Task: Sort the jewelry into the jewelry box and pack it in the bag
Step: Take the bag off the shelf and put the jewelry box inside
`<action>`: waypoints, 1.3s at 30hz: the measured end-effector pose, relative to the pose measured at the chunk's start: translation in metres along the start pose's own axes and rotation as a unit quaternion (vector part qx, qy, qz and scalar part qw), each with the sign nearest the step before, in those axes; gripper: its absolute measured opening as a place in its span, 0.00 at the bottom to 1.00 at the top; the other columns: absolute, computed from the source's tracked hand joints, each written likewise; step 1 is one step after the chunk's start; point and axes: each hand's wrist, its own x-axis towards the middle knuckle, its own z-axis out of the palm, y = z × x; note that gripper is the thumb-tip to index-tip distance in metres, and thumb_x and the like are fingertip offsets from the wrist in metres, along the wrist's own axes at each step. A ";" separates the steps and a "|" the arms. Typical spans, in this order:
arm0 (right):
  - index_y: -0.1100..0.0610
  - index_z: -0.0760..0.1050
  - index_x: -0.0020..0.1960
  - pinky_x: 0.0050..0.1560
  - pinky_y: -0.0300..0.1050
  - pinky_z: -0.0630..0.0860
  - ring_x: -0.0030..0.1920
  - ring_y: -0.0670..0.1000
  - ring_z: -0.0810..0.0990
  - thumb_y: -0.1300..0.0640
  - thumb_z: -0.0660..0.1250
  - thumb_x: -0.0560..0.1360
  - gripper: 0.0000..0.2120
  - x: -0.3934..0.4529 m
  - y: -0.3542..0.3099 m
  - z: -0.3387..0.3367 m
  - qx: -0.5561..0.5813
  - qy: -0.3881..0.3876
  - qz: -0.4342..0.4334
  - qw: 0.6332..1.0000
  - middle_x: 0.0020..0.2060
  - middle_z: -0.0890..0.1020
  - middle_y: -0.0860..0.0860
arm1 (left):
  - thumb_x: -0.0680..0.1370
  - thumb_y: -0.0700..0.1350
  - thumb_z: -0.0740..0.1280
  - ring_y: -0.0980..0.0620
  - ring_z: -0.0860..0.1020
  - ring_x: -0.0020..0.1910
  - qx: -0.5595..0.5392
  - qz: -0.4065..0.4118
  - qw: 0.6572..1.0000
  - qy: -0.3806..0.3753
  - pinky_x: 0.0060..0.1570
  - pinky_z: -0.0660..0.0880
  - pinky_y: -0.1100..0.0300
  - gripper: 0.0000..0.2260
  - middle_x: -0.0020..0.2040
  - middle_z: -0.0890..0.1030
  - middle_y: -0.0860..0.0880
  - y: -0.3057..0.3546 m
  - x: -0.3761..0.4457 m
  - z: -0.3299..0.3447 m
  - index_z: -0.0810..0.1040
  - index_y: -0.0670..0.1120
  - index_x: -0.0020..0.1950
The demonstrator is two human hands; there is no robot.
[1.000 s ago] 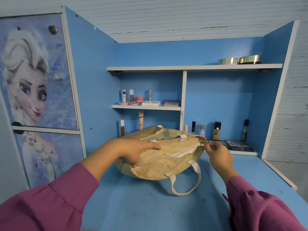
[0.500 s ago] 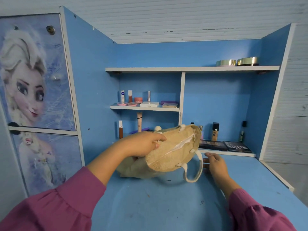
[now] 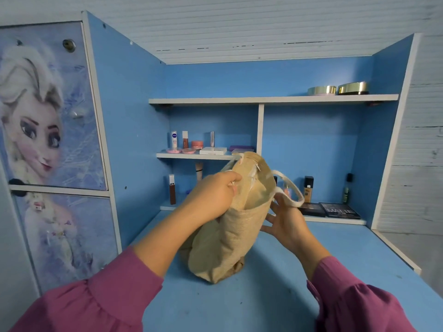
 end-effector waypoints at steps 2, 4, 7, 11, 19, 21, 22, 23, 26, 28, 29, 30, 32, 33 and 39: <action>0.47 0.76 0.63 0.55 0.60 0.77 0.59 0.56 0.79 0.40 0.56 0.79 0.19 0.005 -0.006 0.013 0.000 -0.015 -0.016 1.000 0.61 0.79 0.49 | 0.81 0.43 0.58 0.45 0.76 0.59 -0.016 -0.004 0.999 0.029 0.55 0.72 0.58 0.16 0.65 0.76 0.47 0.006 0.000 0.002 0.73 0.53 0.68; 0.50 0.72 0.68 0.65 0.61 0.70 0.65 0.57 0.75 0.41 0.55 0.80 0.22 0.008 -0.011 0.023 0.011 -0.045 -0.034 0.998 0.65 0.76 0.52 | 0.81 0.43 0.58 0.46 0.75 0.61 -0.044 -0.013 0.997 0.064 0.61 0.71 0.53 0.15 0.64 0.77 0.48 0.012 0.000 0.008 0.76 0.52 0.65; 0.57 0.71 0.69 0.64 0.54 0.73 0.64 0.57 0.76 0.42 0.50 0.81 0.25 0.003 -0.022 0.036 0.028 -0.085 -0.033 0.995 0.62 0.78 0.57 | 0.81 0.42 0.59 0.43 0.78 0.54 -0.114 -0.018 0.985 0.127 0.54 0.73 0.57 0.13 0.56 0.81 0.47 0.017 0.001 0.018 0.79 0.50 0.61; 0.54 0.68 0.71 0.68 0.54 0.69 0.66 0.55 0.74 0.39 0.49 0.80 0.28 -0.002 -0.032 0.037 -0.049 -0.117 -0.096 0.987 0.65 0.76 0.55 | 0.82 0.41 0.58 0.48 0.77 0.57 -0.163 -0.016 0.969 0.186 0.57 0.74 0.54 0.13 0.60 0.80 0.48 0.017 0.003 0.028 0.78 0.46 0.62; 0.40 0.47 0.77 0.68 0.36 0.65 0.73 0.37 0.59 0.27 0.69 0.60 0.53 -0.022 -0.034 0.006 -0.319 -0.224 -0.136 0.911 0.75 0.54 0.37 | 0.83 0.53 0.54 0.56 0.77 0.48 -0.161 0.019 0.973 0.163 0.51 0.74 0.57 0.15 0.49 0.81 0.53 0.014 0.013 0.029 0.76 0.50 0.61; 0.37 0.42 0.76 0.66 0.29 0.62 0.72 0.34 0.57 0.34 0.77 0.56 0.60 -0.029 -0.037 0.008 -0.351 -0.240 -0.134 0.895 0.75 0.52 0.34 | 0.82 0.57 0.52 0.56 0.74 0.61 -0.155 0.025 0.971 0.181 0.61 0.70 0.56 0.19 0.62 0.78 0.53 0.006 0.018 0.023 0.72 0.52 0.68; 0.36 0.42 0.75 0.66 0.28 0.62 0.71 0.33 0.60 0.42 0.80 0.57 0.60 -0.031 -0.038 0.007 -0.362 -0.243 -0.132 0.890 0.74 0.55 0.33 | 0.82 0.58 0.51 0.55 0.72 0.64 -0.153 0.028 0.968 0.196 0.64 0.68 0.57 0.20 0.65 0.76 0.54 0.002 0.020 0.021 0.71 0.52 0.69; 0.37 0.43 0.76 0.64 0.27 0.65 0.68 0.33 0.64 0.51 0.80 0.59 0.59 -0.032 -0.039 0.008 -0.367 -0.242 -0.133 0.888 0.73 0.59 0.34 | 0.82 0.58 0.51 0.55 0.73 0.64 -0.158 0.030 0.964 0.213 0.63 0.68 0.59 0.20 0.66 0.76 0.53 -0.001 0.021 0.020 0.71 0.52 0.70; 0.44 0.59 0.73 0.52 0.35 0.75 0.58 0.42 0.78 0.62 0.73 0.60 0.46 -0.033 -0.044 0.005 -0.329 -0.205 -0.121 0.914 0.60 0.78 0.41 | 0.82 0.56 0.53 0.55 0.82 0.38 -0.224 0.011 0.937 0.269 0.41 0.77 0.59 0.17 0.46 0.83 0.48 -0.010 0.022 0.017 0.71 0.53 0.68; 0.51 0.71 0.64 0.45 0.39 0.77 0.51 0.49 0.81 0.59 0.70 0.55 0.36 -0.031 -0.049 0.000 -0.285 -0.157 -0.116 0.938 0.50 0.83 0.46 | 0.82 0.55 0.54 0.54 0.75 0.23 -0.233 -0.020 0.924 0.304 0.33 0.76 0.56 0.15 0.30 0.80 0.48 -0.022 0.026 0.017 0.72 0.52 0.65; 0.53 0.74 0.59 0.42 0.40 0.77 0.48 0.49 0.81 0.60 0.68 0.55 0.31 -0.028 -0.051 -0.005 -0.265 -0.130 -0.118 0.948 0.46 0.83 0.48 | 0.82 0.55 0.55 0.54 0.74 0.22 -0.226 -0.036 0.920 0.319 0.34 0.77 0.54 0.15 0.27 0.79 0.48 -0.030 0.030 0.018 0.72 0.52 0.64; 0.54 0.76 0.56 0.40 0.41 0.77 0.45 0.49 0.81 0.62 0.66 0.56 0.27 -0.026 -0.053 -0.008 -0.248 -0.106 -0.124 0.955 0.43 0.83 0.48 | 0.81 0.56 0.54 0.52 0.75 0.25 -0.220 -0.054 0.916 0.331 0.37 0.77 0.52 0.15 0.28 0.79 0.48 -0.040 0.035 0.019 0.72 0.51 0.62; 0.54 0.78 0.50 0.35 0.39 0.75 0.39 0.49 0.79 0.64 0.62 0.58 0.21 -0.019 -0.058 -0.014 -0.232 -0.057 -0.138 0.961 0.38 0.81 0.49 | 0.80 0.57 0.54 0.46 0.78 0.33 -0.207 -0.096 0.909 0.349 0.41 0.78 0.48 0.14 0.33 0.81 0.49 -0.060 0.044 0.023 0.72 0.53 0.58; 0.55 0.78 0.48 0.32 0.37 0.74 0.36 0.48 0.77 0.64 0.61 0.58 0.19 -0.017 -0.060 -0.016 -0.228 -0.033 -0.145 0.962 0.35 0.80 0.48 | 0.79 0.57 0.54 0.43 0.79 0.38 -0.199 -0.117 0.907 0.353 0.43 0.78 0.47 0.13 0.38 0.82 0.48 -0.070 0.046 0.024 0.72 0.53 0.57; 0.54 0.77 0.59 0.36 0.41 0.76 0.43 0.50 0.81 0.67 0.64 0.73 0.17 0.003 -0.054 -0.036 -0.178 0.096 -0.163 0.966 0.48 0.83 0.50 | 0.80 0.48 0.61 0.43 0.78 0.49 -0.193 -0.218 0.895 0.337 0.44 0.75 0.51 0.15 0.50 0.78 0.45 -0.116 0.054 0.032 0.70 0.43 0.63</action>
